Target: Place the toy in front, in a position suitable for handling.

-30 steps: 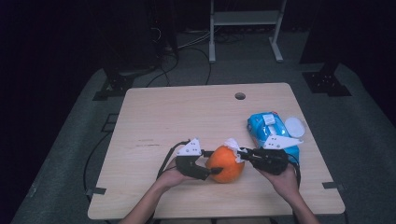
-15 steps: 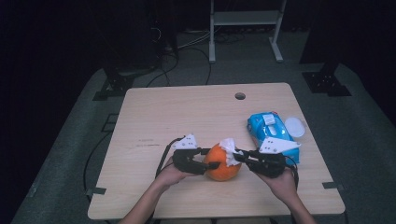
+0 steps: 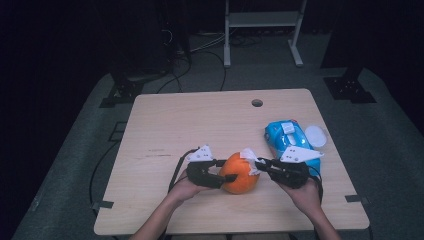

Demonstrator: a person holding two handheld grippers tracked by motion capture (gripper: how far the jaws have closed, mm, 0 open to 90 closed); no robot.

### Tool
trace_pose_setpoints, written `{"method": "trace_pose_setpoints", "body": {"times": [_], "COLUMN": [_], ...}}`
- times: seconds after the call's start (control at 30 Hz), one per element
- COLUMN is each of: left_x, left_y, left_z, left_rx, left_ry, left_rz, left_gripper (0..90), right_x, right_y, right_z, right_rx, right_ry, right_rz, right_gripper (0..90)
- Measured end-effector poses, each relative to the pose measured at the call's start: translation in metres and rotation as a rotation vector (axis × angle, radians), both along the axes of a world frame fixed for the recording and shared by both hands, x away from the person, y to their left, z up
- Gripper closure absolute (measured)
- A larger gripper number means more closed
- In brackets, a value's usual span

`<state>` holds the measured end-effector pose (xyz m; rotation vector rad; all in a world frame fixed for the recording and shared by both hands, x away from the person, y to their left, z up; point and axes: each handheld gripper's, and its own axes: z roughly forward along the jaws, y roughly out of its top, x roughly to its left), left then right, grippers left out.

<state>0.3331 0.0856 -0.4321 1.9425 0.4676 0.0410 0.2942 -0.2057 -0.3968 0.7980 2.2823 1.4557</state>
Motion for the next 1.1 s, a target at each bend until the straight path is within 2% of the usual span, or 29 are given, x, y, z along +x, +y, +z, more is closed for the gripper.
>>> {"method": "trace_pose_setpoints", "body": {"times": [0.13, 0.27, 0.4, 0.47, 0.6, 0.7, 0.83, 1.0, 1.1], "left_x": [-0.001, -0.001, -0.007, -0.009, -0.014, -0.015, -0.014, -0.011, -0.012], "left_y": [-0.001, -0.003, -0.008, -0.01, -0.014, -0.015, -0.012, -0.007, -0.009], "left_z": [0.0, -0.001, 0.0, 0.0, 0.0, -0.001, -0.003, -0.004, -0.004], "left_rx": [0.0, -0.017, 0.021, 0.024, 0.048, 0.052, 0.052, 0.035, 0.032], "left_ry": [-0.002, 0.022, -0.027, -0.042, -0.084, -0.095, -0.097, -0.077, -0.071], "left_rz": [0.014, 0.031, 0.007, 0.0, -0.039, -0.06, -0.069, -0.061, -0.048], "left_gripper": [37.7, 38.0, 38.6, 39.0, 39.2, 39.1, 39.1, 39.1, 39.0], "right_x": [-0.006, -0.016, -0.024, -0.023, -0.015, -0.008, -0.002, -0.008, -0.018], "right_y": [0.001, 0.015, 0.036, 0.037, 0.031, 0.022, 0.006, -0.004, -0.001], "right_z": [0.0, 0.004, 0.008, 0.011, 0.015, 0.015, 0.008, -0.003, 0.0], "right_rx": [-0.018, -0.024, -0.064, -0.06, -0.032, -0.018, -0.019, -0.046, -0.054], "right_ry": [-0.008, -0.031, -0.07, -0.071, -0.07, -0.066, -0.036, 0.008, -0.012], "right_rz": [0.014, 0.058, 0.1, 0.098, 0.067, 0.036, -0.006, -0.011, 0.009], "right_gripper": [80.3, 80.3, 80.3, 80.4, 80.4, 80.4, 80.4, 80.4, 80.3]}}
